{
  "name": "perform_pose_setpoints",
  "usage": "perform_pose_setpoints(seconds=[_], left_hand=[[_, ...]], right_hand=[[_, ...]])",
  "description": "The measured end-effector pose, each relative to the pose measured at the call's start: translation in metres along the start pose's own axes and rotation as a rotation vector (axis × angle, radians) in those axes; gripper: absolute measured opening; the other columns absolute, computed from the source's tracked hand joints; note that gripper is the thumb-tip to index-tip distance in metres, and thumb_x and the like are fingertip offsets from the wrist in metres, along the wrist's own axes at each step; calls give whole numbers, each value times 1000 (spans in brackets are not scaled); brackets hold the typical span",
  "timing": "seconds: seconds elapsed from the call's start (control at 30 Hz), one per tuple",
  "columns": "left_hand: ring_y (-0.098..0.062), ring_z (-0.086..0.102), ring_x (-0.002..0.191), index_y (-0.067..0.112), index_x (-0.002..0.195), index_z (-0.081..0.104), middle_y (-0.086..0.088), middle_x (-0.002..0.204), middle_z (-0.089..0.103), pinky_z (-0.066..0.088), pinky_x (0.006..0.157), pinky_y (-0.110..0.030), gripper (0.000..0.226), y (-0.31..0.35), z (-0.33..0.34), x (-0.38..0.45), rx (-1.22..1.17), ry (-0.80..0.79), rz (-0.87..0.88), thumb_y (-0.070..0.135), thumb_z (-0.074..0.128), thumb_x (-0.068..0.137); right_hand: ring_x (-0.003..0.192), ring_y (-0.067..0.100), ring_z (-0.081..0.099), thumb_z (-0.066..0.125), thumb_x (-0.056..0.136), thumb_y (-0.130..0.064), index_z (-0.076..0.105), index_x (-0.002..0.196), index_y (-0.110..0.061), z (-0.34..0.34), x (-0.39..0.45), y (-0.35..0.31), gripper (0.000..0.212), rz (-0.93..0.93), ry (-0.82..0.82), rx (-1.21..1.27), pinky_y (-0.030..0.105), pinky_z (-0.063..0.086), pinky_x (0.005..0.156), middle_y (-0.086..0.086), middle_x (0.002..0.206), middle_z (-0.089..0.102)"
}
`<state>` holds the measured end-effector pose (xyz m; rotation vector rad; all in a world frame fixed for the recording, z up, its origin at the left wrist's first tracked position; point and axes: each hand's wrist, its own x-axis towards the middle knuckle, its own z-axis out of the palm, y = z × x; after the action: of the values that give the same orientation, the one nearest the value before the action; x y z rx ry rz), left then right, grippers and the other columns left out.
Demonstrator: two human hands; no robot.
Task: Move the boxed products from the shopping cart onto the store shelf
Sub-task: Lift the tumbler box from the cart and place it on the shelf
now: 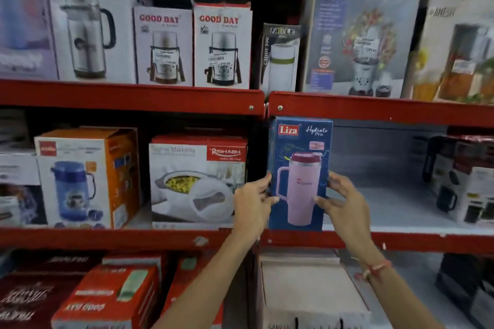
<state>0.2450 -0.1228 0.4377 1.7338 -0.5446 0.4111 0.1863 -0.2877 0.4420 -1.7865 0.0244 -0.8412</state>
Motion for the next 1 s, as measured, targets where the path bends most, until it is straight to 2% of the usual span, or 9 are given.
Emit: perform_pose_setpoints(seconds=[0.1, 0.17, 0.37, 0.57, 0.67, 0.73, 0.83, 0.93, 1.0], left_hand=[[-12, 61, 108, 14, 132, 47, -8, 128, 61, 55, 92, -38, 63, -27, 18, 23, 16, 22, 2, -6, 67, 76], [-16, 63, 107, 14, 131, 48, -10, 125, 63, 56, 90, -42, 62, -47, 27, 31, 52, 51, 15, -4, 69, 75], [-16, 66, 102, 16, 129, 50, -9, 120, 66, 56, 91, -39, 61, -90, 44, 35, 102, 86, 14, 5, 73, 74], [-13, 60, 113, 19, 131, 47, -5, 129, 60, 52, 98, -36, 54, -82, 29, 17, 124, 10, 27, 10, 66, 82], [-6, 49, 126, 22, 131, 47, 1, 138, 52, 42, 107, -27, 40, -68, -11, -2, 218, 242, 274, 21, 53, 92], [-11, 36, 136, 14, 134, 42, -5, 145, 41, 31, 113, -25, 41, -65, -50, -10, 245, 491, 361, 22, 45, 94], [-17, 16, 142, 16, 141, 25, -9, 152, 18, 21, 116, -31, 51, -76, -108, -13, 216, 653, 196, 35, 38, 94], [-16, -2, 146, 34, 146, -2, 2, 159, -2, 8, 116, -39, 65, -98, -143, -11, 156, 500, -59, 56, 26, 91], [-15, -1, 146, 40, 144, -6, 14, 156, -1, 6, 118, -38, 68, -106, -155, -13, 100, 342, -127, 67, 18, 86]], right_hand=[[89, 19, 66, 70, 79, 1, 52, 120, -22, 11, 25, 25, 51, 15, 9, 4, 17, 53, 66, -5, 117, 58], [98, 22, 65, 69, 79, 2, 51, 115, -25, 19, 32, 45, 48, 12, 12, 10, 12, 53, 66, -7, 115, 58], [112, 29, 62, 67, 82, -1, 51, 123, -18, 29, 34, 81, 48, 35, 45, -24, 36, 57, 83, 4, 130, 59], [125, 29, 50, 66, 84, -8, 44, 130, -17, 38, 21, 81, 51, 36, 90, -199, 45, 51, 97, 8, 139, 48], [116, 20, 54, 59, 90, -15, 46, 128, -21, 57, 2, 62, 41, -129, 193, -193, 42, 53, 94, 4, 134, 47], [108, 6, 56, 56, 92, -17, 48, 124, -28, 78, -11, 41, 35, -211, 43, -102, 39, 55, 93, -5, 127, 52], [135, 5, 37, 60, 89, -34, 29, 141, -41, 114, -22, 20, 61, -126, -269, 21, 34, 36, 112, -10, 148, 37], [146, 8, 12, 61, 85, -48, -11, 141, -54, 142, -25, 12, 91, 24, -436, 92, 37, 17, 118, -15, 160, 3], [140, 14, 30, 59, 86, -49, -18, 138, -56, 151, -27, 11, 93, 77, -479, 70, 31, 28, 110, -13, 160, 11]])
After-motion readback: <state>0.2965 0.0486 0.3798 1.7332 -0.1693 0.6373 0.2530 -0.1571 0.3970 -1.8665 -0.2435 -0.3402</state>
